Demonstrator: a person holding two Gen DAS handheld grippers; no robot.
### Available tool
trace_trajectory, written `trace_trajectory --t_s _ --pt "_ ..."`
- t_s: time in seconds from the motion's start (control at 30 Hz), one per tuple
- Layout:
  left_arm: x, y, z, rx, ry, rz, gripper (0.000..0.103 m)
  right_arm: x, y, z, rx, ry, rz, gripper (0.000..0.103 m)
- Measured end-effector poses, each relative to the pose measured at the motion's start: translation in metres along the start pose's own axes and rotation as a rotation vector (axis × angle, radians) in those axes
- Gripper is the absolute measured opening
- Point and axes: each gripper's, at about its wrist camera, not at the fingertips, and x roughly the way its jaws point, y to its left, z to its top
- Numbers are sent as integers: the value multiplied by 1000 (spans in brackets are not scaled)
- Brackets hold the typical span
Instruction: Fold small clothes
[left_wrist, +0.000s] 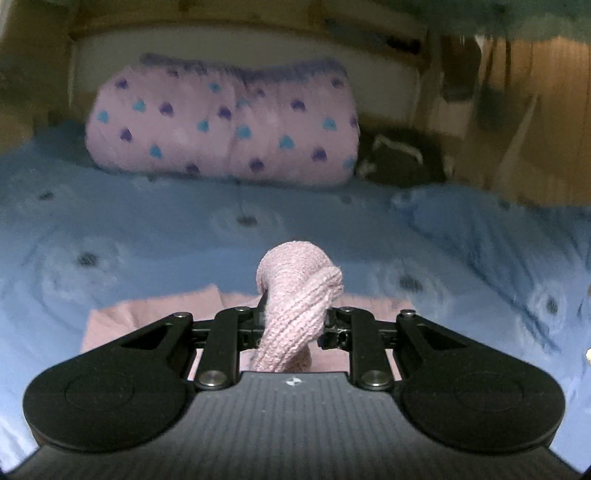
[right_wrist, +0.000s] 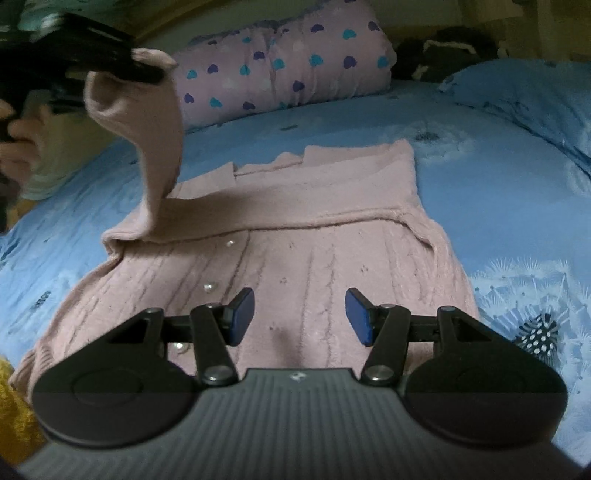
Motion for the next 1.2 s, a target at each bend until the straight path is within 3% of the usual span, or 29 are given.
trace_trajectory --t_s 0.3,0.43,0.57,0.63,0.87,1.07,1.2 --pt "65 -13 -47 43 137 16 27 12 -11 -7 49 35 0 56" --pt "73 -12 -57 69 198 -21 49 12 -9 -10 32 35 -8 56" --pt "63 -13 -60 116 184 -20 72 11 -9 -11 30 32 -8 56" --pt "56 -12 -61 138 175 -26 77 11 -9 -11 34 31 -7 56" --pt "22 13 -58 152 156 4 78 12 -8 -12 32 25 -12 56" --pt "4 53 -58 153 134 120 78 11 -3 -10 20 25 -30 57" --pt "8 82 -59 116 134 149 78 10 5 4 -5 31 -17 57"
